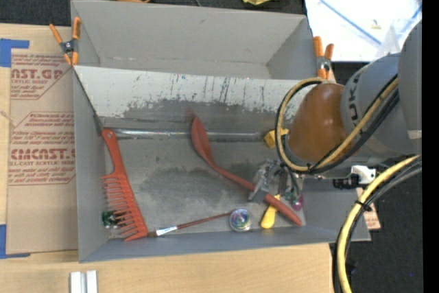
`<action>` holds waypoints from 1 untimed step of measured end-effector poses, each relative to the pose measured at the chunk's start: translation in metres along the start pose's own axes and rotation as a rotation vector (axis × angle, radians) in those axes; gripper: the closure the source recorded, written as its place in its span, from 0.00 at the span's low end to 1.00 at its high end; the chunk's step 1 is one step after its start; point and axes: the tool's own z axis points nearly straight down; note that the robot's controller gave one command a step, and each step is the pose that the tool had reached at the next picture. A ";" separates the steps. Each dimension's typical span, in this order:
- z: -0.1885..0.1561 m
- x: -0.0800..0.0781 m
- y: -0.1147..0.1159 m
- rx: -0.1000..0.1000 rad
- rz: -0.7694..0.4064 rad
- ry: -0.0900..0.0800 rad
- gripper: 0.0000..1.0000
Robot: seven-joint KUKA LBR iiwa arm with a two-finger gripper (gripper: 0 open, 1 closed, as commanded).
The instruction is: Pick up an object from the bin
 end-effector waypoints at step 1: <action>0.000 0.000 0.000 0.000 0.000 0.000 1.00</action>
Offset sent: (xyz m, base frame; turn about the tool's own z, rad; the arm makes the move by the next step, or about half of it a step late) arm 0.0000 0.0000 0.0733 -0.0003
